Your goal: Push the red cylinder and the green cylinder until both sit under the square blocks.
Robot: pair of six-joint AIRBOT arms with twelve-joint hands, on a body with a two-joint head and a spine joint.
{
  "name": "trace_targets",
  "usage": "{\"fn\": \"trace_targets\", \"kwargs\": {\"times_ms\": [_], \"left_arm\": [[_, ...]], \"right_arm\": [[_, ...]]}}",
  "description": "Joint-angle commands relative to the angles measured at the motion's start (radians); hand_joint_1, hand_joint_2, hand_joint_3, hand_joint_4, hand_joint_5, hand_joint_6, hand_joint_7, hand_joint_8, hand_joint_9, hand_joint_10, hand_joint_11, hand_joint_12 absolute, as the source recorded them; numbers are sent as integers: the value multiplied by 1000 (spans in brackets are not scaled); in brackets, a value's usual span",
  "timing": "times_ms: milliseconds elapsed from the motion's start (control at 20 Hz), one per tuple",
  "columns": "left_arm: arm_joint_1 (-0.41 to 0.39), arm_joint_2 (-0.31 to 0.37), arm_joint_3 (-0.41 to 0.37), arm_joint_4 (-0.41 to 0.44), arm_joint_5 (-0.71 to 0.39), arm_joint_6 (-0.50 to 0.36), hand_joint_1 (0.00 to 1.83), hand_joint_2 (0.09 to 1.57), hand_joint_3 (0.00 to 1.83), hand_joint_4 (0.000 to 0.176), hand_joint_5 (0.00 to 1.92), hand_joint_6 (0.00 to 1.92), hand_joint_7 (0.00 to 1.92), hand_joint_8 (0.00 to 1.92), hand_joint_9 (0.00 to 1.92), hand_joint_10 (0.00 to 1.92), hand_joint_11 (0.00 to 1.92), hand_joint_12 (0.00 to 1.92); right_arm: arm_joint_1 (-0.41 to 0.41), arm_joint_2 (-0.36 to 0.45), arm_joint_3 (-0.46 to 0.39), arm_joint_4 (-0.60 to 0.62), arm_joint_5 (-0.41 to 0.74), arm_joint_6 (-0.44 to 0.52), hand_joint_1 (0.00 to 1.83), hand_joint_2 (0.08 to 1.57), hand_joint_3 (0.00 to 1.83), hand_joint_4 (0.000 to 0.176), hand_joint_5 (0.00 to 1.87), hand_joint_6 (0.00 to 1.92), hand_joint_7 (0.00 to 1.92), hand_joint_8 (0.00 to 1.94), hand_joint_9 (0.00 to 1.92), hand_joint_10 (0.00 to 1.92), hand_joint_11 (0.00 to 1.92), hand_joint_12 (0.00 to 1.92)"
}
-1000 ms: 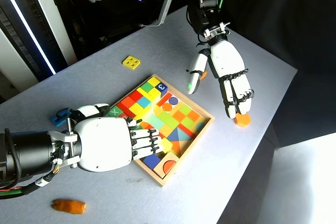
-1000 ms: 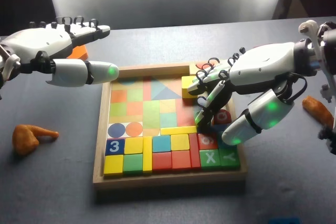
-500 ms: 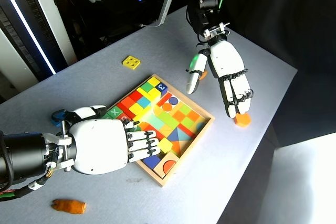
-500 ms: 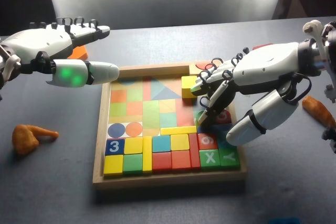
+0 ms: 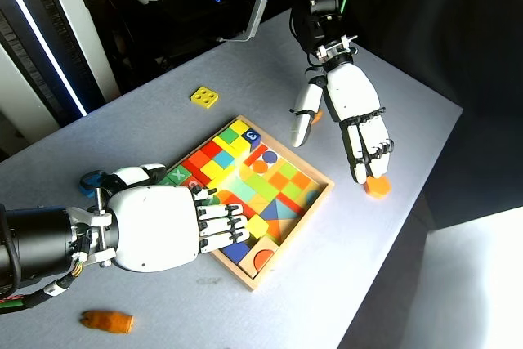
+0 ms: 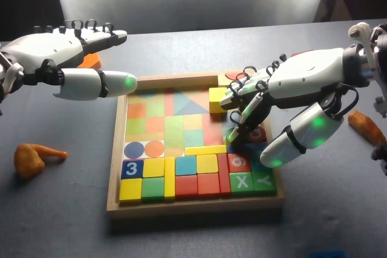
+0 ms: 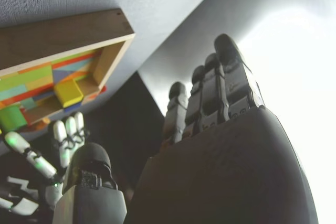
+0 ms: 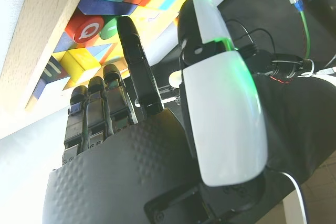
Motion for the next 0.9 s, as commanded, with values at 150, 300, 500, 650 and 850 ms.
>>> {"fn": "trace_targets", "kwargs": {"times_ms": [150,300,500,650,850], "left_arm": [[-1,8,-1,-16,-113,-2,0,1059,0,144,46,0,19,1,34,4,0,415],[1,9,-1,-16,-115,-2,0,1043,0,131,32,0,3,0,17,3,0,372],[4,12,-5,-24,-126,-2,0,1104,19,135,40,3,6,1,18,3,0,374],[14,20,-15,-37,-148,-2,0,1119,2,125,37,0,10,3,39,5,0,508],[29,46,-46,-53,-203,-2,0,1099,0,121,22,0,0,0,16,2,0,412]], "right_arm": [[30,10,-3,99,20,-38,270,1106,3,135,608,0,57,0,0,0,14,29],[40,13,-3,147,26,-74,243,1106,2,128,549,0,44,0,0,0,0,24],[44,42,-25,231,30,-139,230,1101,0,111,406,0,63,9,0,0,29,14],[45,51,-34,291,35,-185,293,1100,0,64,283,0,74,8,0,0,14,11],[38,79,-61,404,45,-270,293,1109,2,48,105,0,24,0,0,0,1,2]]}}
